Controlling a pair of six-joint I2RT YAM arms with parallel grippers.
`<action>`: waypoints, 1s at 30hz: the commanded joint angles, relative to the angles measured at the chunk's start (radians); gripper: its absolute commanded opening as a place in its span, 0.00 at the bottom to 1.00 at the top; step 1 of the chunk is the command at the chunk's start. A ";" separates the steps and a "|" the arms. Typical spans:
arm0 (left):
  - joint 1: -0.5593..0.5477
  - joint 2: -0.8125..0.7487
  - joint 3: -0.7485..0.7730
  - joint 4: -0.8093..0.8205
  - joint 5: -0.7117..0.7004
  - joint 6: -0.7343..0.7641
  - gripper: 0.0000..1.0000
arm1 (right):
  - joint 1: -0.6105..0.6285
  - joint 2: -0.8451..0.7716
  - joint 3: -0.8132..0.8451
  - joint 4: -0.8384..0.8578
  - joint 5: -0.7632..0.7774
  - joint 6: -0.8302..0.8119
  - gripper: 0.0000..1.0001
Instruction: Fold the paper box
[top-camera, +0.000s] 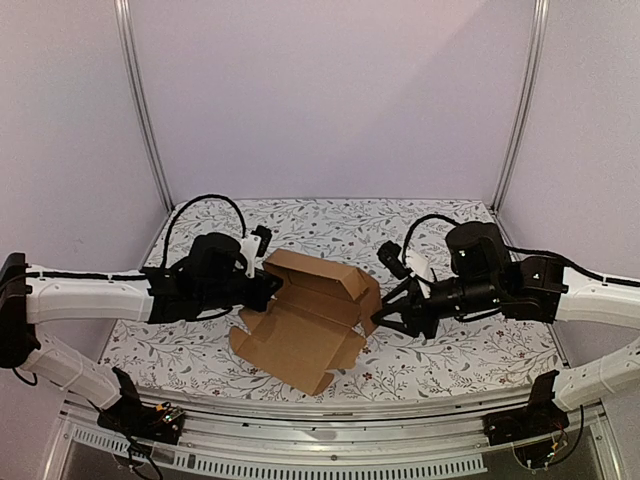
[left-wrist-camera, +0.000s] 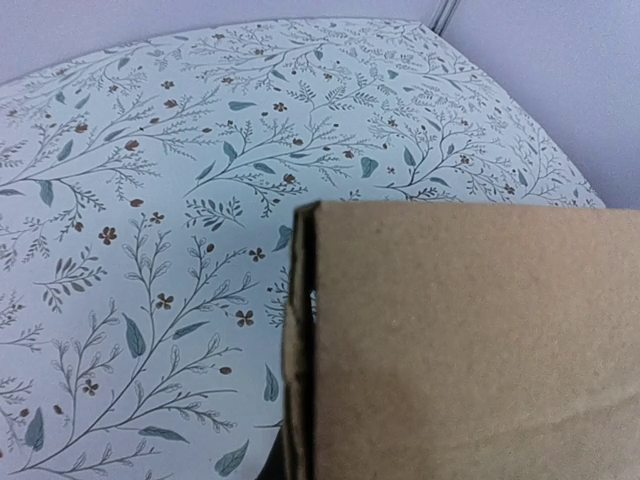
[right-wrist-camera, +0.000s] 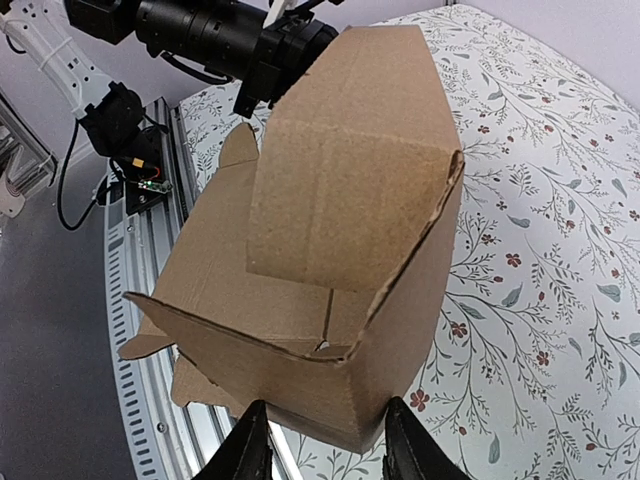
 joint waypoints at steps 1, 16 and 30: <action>0.009 0.014 0.019 -0.004 -0.021 -0.025 0.00 | 0.016 0.030 0.034 0.068 0.048 0.032 0.38; -0.007 0.034 0.054 -0.057 -0.145 -0.097 0.00 | 0.059 0.149 0.105 0.087 0.190 0.039 0.41; -0.028 0.053 0.076 -0.139 -0.225 -0.181 0.00 | 0.084 0.277 0.162 0.125 0.387 0.121 0.43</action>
